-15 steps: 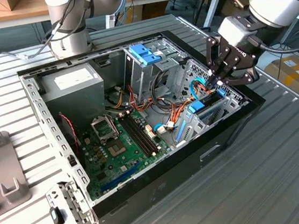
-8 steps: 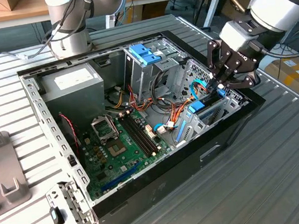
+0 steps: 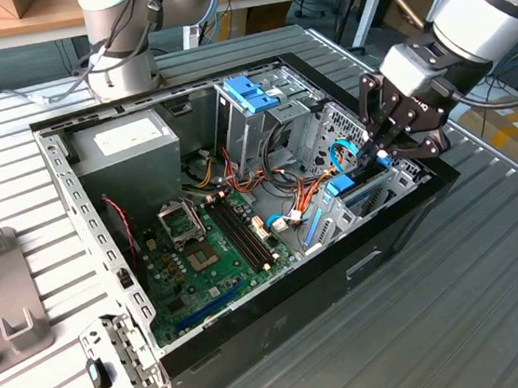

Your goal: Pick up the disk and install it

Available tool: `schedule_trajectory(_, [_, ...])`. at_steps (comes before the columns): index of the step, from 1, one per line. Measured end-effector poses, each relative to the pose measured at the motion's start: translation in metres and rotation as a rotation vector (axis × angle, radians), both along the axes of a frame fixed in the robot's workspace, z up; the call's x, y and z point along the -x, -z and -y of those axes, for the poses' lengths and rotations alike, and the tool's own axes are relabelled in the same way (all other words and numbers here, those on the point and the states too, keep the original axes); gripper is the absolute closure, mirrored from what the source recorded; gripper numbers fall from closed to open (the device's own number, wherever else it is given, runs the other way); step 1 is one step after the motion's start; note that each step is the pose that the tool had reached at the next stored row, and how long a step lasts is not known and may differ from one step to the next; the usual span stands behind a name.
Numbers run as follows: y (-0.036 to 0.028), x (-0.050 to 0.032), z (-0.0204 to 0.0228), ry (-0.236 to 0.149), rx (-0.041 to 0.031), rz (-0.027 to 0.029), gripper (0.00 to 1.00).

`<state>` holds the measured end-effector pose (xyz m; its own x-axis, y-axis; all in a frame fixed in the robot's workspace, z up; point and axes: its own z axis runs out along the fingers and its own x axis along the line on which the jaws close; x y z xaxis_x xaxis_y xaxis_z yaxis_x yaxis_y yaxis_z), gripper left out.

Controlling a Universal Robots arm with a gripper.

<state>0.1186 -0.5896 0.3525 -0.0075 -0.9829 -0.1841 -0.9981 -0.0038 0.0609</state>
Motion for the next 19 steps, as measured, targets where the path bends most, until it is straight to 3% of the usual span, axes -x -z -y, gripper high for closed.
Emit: schedule_trajectory(19, [0.0089,-0.0013,0.0002,-0.001,0.0,0.0,0.84])
